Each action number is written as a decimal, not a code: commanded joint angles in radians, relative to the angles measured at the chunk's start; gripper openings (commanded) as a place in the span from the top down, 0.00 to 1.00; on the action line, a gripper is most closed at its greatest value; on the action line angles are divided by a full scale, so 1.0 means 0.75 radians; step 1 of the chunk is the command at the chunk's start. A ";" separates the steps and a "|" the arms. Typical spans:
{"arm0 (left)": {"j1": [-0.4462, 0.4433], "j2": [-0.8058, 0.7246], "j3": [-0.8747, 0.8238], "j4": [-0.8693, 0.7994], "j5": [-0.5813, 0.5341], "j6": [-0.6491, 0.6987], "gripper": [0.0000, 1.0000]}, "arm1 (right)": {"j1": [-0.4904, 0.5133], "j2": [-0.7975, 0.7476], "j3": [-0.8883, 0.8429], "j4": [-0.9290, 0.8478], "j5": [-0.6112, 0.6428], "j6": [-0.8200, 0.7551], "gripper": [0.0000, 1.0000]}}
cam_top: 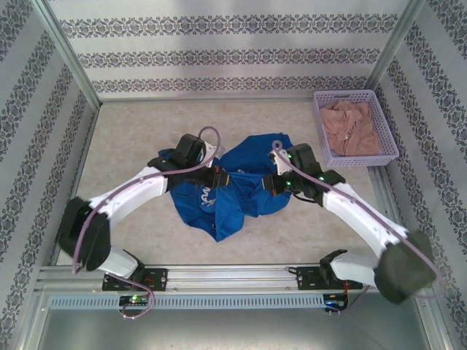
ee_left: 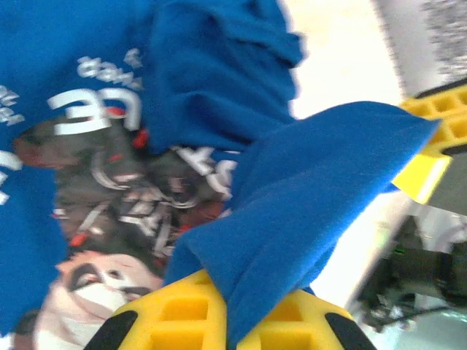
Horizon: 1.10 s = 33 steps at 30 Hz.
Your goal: Fold the inside-out t-shirt
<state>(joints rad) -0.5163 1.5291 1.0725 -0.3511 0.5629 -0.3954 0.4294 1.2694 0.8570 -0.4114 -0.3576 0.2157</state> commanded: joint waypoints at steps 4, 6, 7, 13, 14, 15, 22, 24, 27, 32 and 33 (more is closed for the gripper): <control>0.041 0.112 0.073 -0.167 -0.505 0.078 0.56 | -0.036 0.222 0.027 0.193 -0.308 0.129 0.99; -0.024 0.026 0.034 -0.175 -0.723 0.107 0.46 | -0.047 0.243 0.001 0.284 -0.415 0.202 1.00; -0.070 -0.026 0.017 -0.181 -0.822 0.124 0.42 | -0.057 0.251 -0.015 0.334 -0.466 0.245 1.00; -0.316 -0.198 -0.037 -0.110 -0.751 0.172 0.38 | -0.109 0.279 -0.061 0.484 -0.617 0.409 1.00; -0.336 -0.191 -0.038 -0.076 -0.680 0.179 0.39 | -0.117 0.276 -0.063 0.491 -0.619 0.420 1.00; -0.349 -0.172 -0.037 -0.042 -0.612 0.178 0.41 | -0.129 0.272 -0.066 0.494 -0.621 0.431 1.00; -0.354 0.071 0.099 -0.096 -0.544 0.202 0.49 | -0.186 0.253 -0.097 0.528 -0.656 0.475 1.00; -0.350 0.119 0.117 -0.082 -0.590 0.207 0.46 | -0.192 0.252 -0.107 0.531 -0.660 0.475 1.00; -0.338 0.203 0.167 -0.032 -0.582 0.215 0.45 | -0.192 0.247 -0.119 0.537 -0.662 0.474 1.00; -0.334 0.322 0.254 0.013 -0.554 0.233 0.64 | -0.203 0.233 -0.144 0.536 -0.648 0.463 1.00; -0.329 0.332 0.255 0.021 -0.552 0.235 0.70 | -0.207 0.227 -0.148 0.536 -0.645 0.463 1.00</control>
<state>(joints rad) -0.7765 1.7557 1.2350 -0.3695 0.1471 -0.2447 0.2893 1.4685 0.7658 -0.0372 -0.8249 0.5556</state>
